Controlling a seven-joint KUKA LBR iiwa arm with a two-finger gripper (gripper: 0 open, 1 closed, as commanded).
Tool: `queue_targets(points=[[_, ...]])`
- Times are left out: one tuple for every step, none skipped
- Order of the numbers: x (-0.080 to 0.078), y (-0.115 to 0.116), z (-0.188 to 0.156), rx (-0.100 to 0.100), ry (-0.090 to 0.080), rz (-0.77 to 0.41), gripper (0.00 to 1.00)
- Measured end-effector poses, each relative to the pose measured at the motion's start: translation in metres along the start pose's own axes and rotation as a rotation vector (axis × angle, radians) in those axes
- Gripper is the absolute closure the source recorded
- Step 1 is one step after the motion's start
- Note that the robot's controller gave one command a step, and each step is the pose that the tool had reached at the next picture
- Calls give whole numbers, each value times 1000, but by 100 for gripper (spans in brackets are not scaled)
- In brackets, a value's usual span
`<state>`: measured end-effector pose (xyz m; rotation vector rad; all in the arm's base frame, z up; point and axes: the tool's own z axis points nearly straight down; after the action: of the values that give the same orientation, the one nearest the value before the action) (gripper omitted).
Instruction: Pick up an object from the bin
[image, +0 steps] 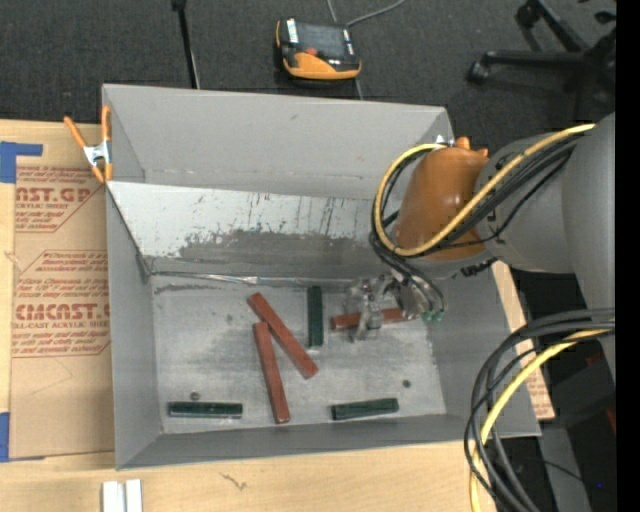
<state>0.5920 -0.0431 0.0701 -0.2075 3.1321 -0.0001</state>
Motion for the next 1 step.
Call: queue_targets(points=[[2,1,-6,-2,8,0,100]])
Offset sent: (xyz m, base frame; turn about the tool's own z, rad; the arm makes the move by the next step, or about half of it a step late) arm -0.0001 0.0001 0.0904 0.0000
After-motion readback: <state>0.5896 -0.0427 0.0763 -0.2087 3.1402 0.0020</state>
